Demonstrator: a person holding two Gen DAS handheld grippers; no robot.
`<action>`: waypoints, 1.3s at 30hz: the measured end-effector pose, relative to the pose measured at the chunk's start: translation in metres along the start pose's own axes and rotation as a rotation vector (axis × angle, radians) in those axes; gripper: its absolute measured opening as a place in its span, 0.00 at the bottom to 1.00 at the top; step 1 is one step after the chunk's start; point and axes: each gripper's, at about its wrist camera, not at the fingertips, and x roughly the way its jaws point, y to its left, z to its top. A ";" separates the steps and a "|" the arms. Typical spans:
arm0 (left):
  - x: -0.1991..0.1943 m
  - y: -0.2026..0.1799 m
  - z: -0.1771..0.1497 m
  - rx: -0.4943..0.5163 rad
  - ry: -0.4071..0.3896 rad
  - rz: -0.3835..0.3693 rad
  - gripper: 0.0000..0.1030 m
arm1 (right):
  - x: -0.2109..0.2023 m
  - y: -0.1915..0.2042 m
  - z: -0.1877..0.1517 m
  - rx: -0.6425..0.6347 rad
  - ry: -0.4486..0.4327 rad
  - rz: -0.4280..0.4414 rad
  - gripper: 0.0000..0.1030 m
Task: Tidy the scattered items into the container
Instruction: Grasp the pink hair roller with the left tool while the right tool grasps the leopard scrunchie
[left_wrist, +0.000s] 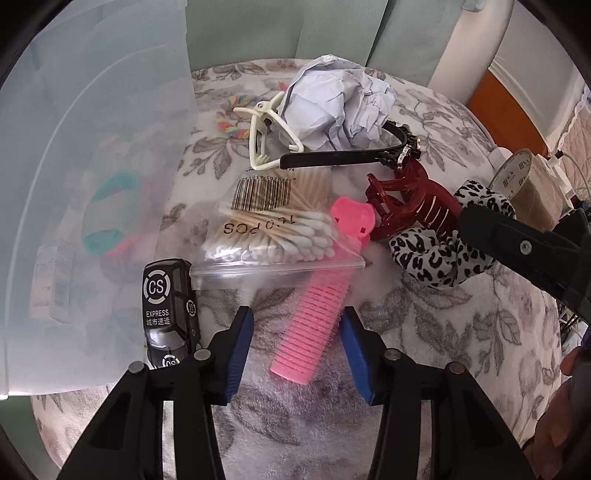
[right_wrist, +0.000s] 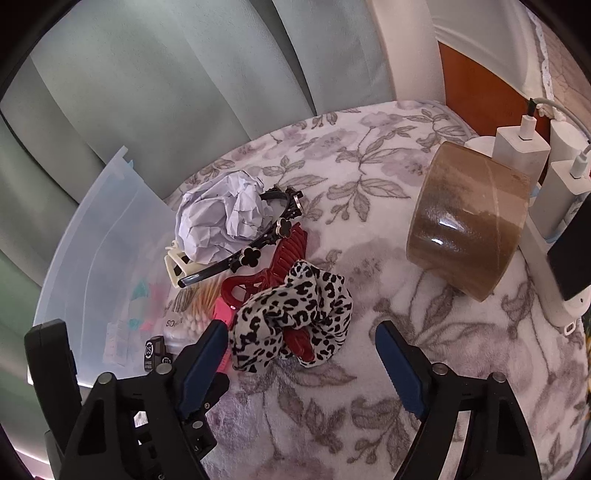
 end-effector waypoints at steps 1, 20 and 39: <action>0.001 -0.001 0.000 0.003 0.002 -0.002 0.48 | 0.002 -0.001 0.001 0.006 -0.001 -0.003 0.80; 0.004 0.001 -0.003 0.000 -0.028 -0.012 0.48 | -0.005 -0.016 0.005 0.106 -0.014 0.033 0.33; -0.006 -0.010 -0.010 0.018 -0.006 0.023 0.28 | -0.057 -0.033 -0.016 0.177 -0.064 0.058 0.17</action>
